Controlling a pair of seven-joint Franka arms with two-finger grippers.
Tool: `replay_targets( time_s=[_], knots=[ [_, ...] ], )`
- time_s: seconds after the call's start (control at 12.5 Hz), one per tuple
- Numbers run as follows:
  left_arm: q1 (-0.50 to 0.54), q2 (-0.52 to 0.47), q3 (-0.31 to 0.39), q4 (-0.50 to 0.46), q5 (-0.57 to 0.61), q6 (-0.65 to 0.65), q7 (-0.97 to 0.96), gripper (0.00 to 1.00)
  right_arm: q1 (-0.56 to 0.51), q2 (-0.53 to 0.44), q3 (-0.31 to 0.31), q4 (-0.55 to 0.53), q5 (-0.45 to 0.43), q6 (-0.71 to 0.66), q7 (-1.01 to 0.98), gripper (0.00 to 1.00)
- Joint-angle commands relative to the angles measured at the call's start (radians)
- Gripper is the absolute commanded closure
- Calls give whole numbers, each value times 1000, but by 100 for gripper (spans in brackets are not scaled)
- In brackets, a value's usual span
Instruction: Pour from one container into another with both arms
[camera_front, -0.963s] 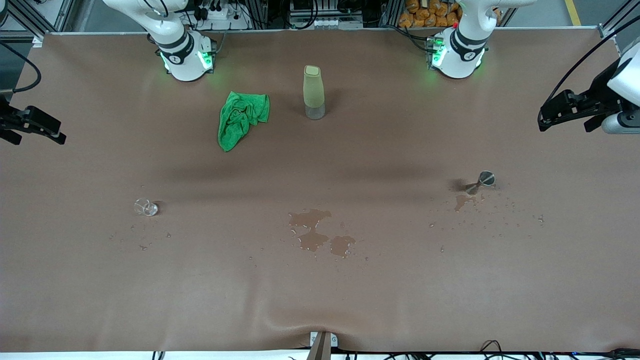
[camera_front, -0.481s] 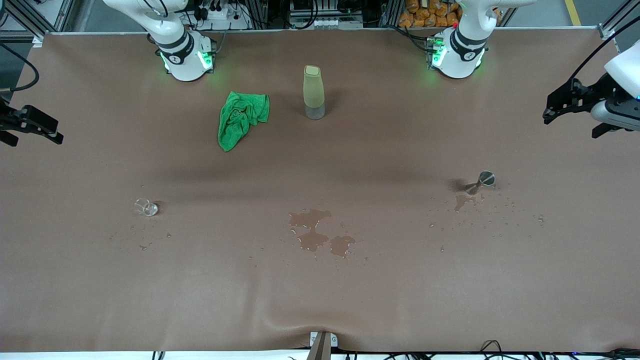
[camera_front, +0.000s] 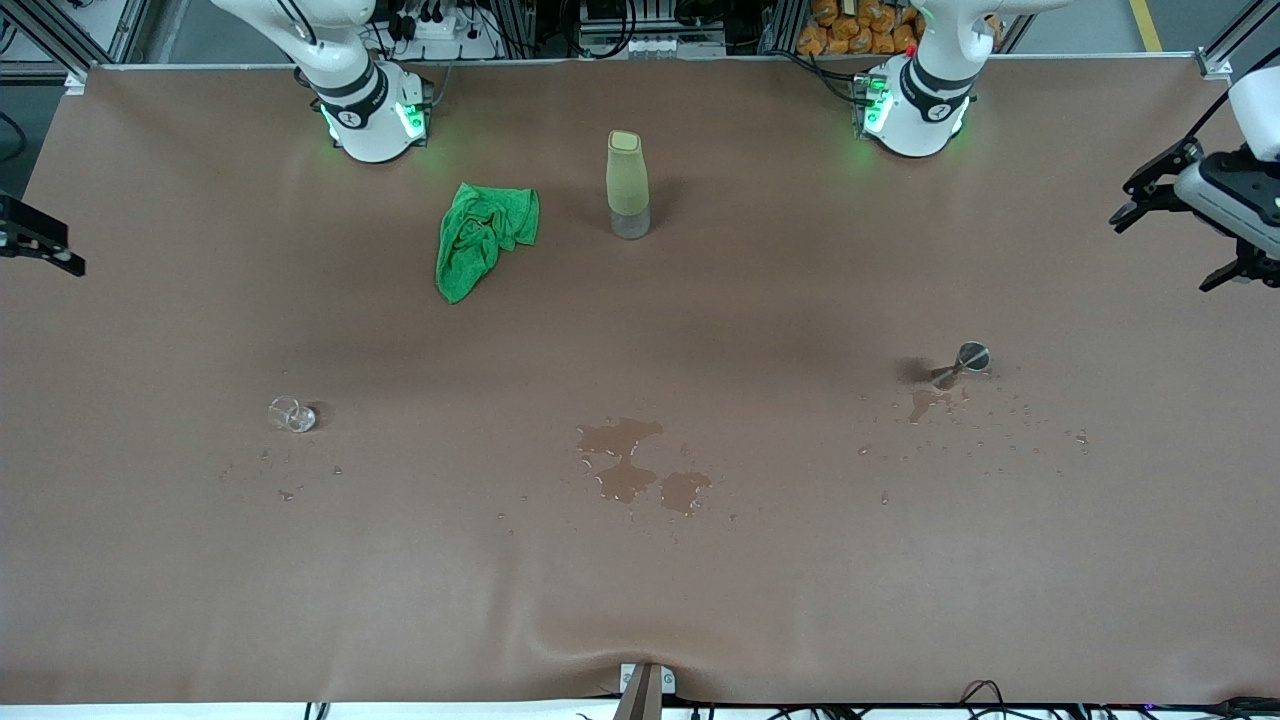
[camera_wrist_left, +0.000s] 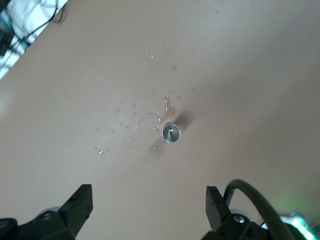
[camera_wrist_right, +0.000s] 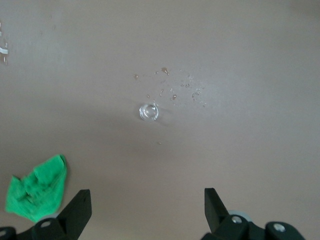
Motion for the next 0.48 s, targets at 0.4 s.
replay_targets(
  time_s=[0.4],
  knots=[
    [87, 18, 12, -3, -82, 34, 436, 0, -313, 213, 13, -3, 289, 8, -845, 0]
  ],
)
